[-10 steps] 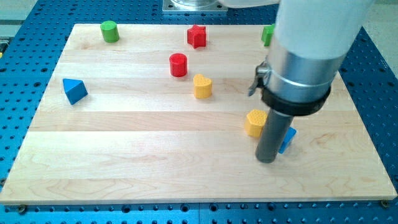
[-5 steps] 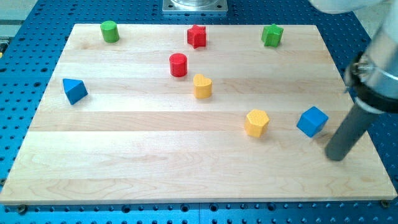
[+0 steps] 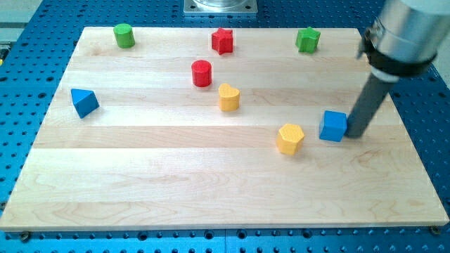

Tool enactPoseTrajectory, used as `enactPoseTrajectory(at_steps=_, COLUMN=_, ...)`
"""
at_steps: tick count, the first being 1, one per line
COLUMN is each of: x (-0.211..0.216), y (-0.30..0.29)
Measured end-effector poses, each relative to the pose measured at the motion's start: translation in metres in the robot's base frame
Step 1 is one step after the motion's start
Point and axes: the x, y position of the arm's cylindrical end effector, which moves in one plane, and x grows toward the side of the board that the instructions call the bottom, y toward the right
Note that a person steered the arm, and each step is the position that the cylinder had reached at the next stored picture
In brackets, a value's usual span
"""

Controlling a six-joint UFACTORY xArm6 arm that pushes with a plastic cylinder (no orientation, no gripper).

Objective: Put the blue cube diagonally top right to the yellow hexagon

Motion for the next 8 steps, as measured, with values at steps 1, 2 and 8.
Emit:
enactPoseTrajectory(at_steps=1, x=0.042, y=-0.002)
enactPoseTrajectory(at_steps=2, x=0.093, y=-0.015)
enactPoseTrajectory(at_steps=8, x=-0.085, y=-0.183)
